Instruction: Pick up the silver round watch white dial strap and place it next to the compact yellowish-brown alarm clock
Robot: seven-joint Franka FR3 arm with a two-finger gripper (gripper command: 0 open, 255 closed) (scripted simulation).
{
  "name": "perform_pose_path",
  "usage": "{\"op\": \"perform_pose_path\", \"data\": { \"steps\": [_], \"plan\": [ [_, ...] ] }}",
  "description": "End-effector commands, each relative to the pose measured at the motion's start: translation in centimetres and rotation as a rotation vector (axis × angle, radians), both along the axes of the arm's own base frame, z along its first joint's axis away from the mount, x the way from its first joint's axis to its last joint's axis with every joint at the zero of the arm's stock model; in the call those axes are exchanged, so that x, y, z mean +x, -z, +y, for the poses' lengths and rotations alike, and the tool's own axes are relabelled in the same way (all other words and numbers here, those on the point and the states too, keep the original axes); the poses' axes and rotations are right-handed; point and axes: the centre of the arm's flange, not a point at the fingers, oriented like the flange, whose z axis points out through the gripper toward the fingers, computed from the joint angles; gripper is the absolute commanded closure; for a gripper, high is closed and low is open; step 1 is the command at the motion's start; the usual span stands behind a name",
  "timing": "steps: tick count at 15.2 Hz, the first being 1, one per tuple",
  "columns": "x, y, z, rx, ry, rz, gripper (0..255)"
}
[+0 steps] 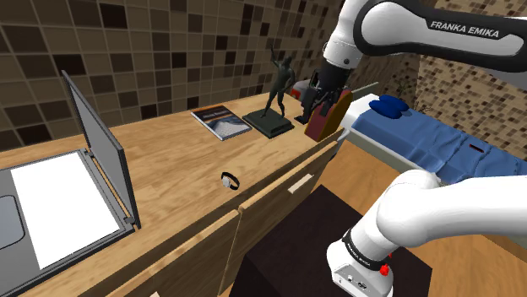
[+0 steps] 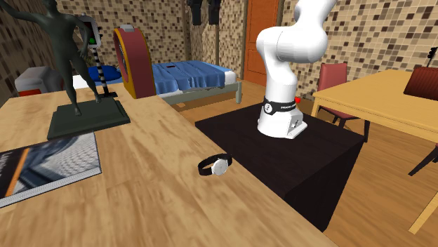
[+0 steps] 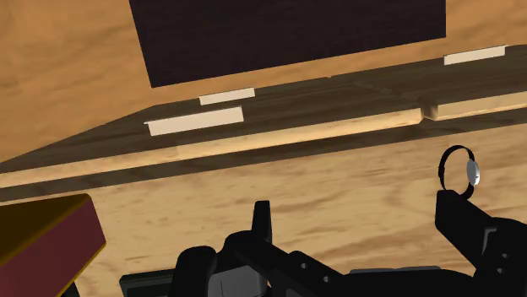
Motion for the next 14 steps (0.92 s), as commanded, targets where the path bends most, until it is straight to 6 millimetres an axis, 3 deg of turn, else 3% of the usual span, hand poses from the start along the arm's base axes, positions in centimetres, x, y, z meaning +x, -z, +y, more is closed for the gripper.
{"op": "perform_pose_path", "data": {
  "steps": [1, 14],
  "plan": [
    [0.0, 0.0, 0.0, 0.000, 0.000, 0.000, 0],
    [6.8, 10.8, 10.7, 0.056, -0.053, 0.009, 0]
  ]
}}
